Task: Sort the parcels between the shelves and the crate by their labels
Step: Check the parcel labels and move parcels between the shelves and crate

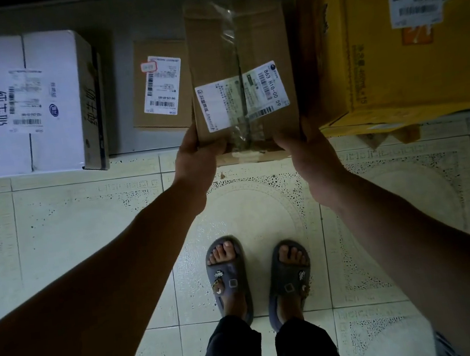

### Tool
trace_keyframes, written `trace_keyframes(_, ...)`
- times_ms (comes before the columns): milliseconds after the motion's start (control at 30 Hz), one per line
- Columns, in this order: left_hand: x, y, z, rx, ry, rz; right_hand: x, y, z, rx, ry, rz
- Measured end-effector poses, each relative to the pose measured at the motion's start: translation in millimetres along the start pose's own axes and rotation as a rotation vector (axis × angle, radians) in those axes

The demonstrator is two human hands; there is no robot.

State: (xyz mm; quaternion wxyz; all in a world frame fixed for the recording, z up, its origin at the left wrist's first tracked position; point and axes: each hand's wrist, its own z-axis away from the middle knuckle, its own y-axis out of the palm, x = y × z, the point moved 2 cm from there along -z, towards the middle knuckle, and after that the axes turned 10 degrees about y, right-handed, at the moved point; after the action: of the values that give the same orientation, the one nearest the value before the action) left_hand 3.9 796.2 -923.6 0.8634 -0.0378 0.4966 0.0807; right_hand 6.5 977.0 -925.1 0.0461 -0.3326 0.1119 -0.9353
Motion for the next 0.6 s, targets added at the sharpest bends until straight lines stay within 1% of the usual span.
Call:
trace_keyframes(133, 3, -3, 14, 0.017, 0.039, 0.013, -4, -4, 8, -0.016, -0.032, 0.026)
trace_keyframes(300, 5, -6, 41, 0.03, 0.103, 0.086, -16, -9, 25, -0.006, -0.058, -0.044)
trace_keyframes(433, 1, -6, 62, 0.006, 0.145, 0.133, -23, -15, 47, 0.006, -0.102, -0.064)
trace_keyframes(600, -12, -9, 87, 0.013, 0.245, 0.181, -17, -22, 82, 0.009, -0.222, -0.175)
